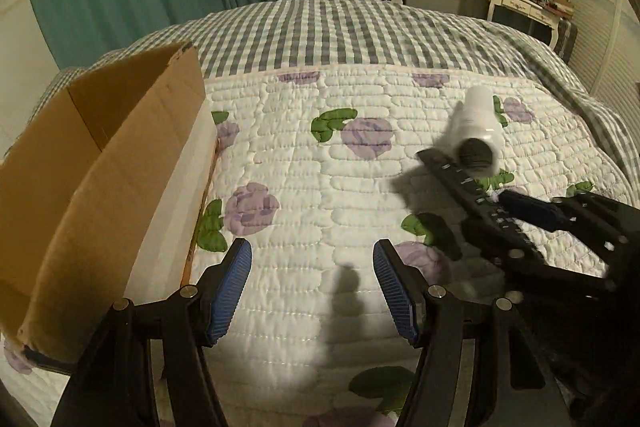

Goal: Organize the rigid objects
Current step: 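Grasp the black TV remote with the right gripper while the left grasps the white cylindrical device, then carry the remote and white device over the box and release both inside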

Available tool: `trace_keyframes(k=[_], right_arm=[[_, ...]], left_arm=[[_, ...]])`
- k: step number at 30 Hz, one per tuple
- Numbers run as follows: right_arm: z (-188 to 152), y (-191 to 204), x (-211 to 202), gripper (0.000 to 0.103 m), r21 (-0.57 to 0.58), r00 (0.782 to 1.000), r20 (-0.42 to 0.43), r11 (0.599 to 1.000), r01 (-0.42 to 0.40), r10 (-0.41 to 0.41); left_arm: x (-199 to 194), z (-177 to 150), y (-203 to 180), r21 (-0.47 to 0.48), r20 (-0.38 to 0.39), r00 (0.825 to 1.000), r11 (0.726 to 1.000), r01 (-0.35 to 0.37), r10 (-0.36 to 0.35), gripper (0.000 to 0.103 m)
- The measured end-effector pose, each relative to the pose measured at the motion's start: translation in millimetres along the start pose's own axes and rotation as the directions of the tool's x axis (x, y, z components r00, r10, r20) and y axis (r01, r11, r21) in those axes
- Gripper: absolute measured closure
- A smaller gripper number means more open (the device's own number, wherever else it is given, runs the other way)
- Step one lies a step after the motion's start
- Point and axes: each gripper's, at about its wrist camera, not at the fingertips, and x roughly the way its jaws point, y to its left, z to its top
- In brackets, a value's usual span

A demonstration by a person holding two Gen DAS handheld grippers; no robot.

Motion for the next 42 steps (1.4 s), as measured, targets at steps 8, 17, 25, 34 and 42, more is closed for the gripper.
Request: trace_keyframes(k=[8,17,25,34,42], right_arm=[[16.4,-29.0,-60.9,0.066,0.100,0.989,0.125,0.993,0.064,-0.076],[7.9,-93.9,-58.5,0.066,0.243,0.978,0.097,0.957,0.159,-0.187],[-7.4,-126.6,-46.3,0.066,0.304,0.972,0.043,0.930,0.208,-0.231],[-16.4,-152.2,-51.4,0.066,0.372,0.966,0.035,0.900,0.226,-0.257],[-16.3,-150.1,-54.4,0.066,0.369,0.966,0.047,0.903,0.221,-0.255]], left_arm=[[-5.5,17.7,-27.3,0.039,0.017,0.999,0.998,0.044,-0.045,0.037],[11.0,46.0,-82.8,0.111,0.030,0.990,0.984,0.136,-0.140,0.037],[27.6,61.1,-128.6,0.145,0.029,0.973,0.964,0.223,-0.230,0.037],[54.8,58.9,-166.7,0.208,-0.032,0.969,0.946,0.248,-0.247,0.040],[45.4,54.2,-165.3,0.240,-0.011,0.968,0.939,0.247,-0.252,0.055]])
